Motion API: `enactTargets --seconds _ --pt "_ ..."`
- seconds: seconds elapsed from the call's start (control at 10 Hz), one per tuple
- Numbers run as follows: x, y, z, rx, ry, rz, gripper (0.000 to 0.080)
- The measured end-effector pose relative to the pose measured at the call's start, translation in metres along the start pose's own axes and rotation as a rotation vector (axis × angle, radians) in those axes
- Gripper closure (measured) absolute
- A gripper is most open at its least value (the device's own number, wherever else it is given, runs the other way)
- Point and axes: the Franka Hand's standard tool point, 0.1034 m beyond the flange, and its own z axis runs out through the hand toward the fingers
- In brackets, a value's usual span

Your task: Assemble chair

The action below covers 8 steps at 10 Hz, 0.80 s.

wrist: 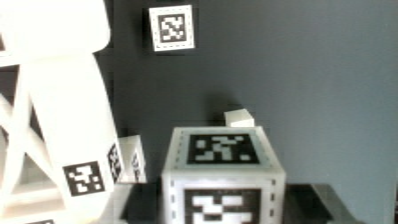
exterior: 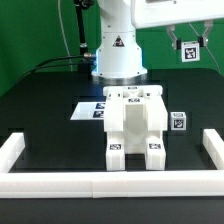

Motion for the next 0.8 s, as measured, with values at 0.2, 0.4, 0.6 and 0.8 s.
enactTargets --seconds 0.2,0.4,0.6,0.8 --pt "0.002 0.003 0.004 -0.018 0.01 -0.024 0.0515" --pt "0.021 0.025 0.023 -0.093 0.007 -0.192 0.0515" --pt "0.05 0.04 0.009 -0.086 0.03 -0.257 0.0515" --pt "0.057 0.037 0.006 -0.089 0.03 -0.259 0.0515"
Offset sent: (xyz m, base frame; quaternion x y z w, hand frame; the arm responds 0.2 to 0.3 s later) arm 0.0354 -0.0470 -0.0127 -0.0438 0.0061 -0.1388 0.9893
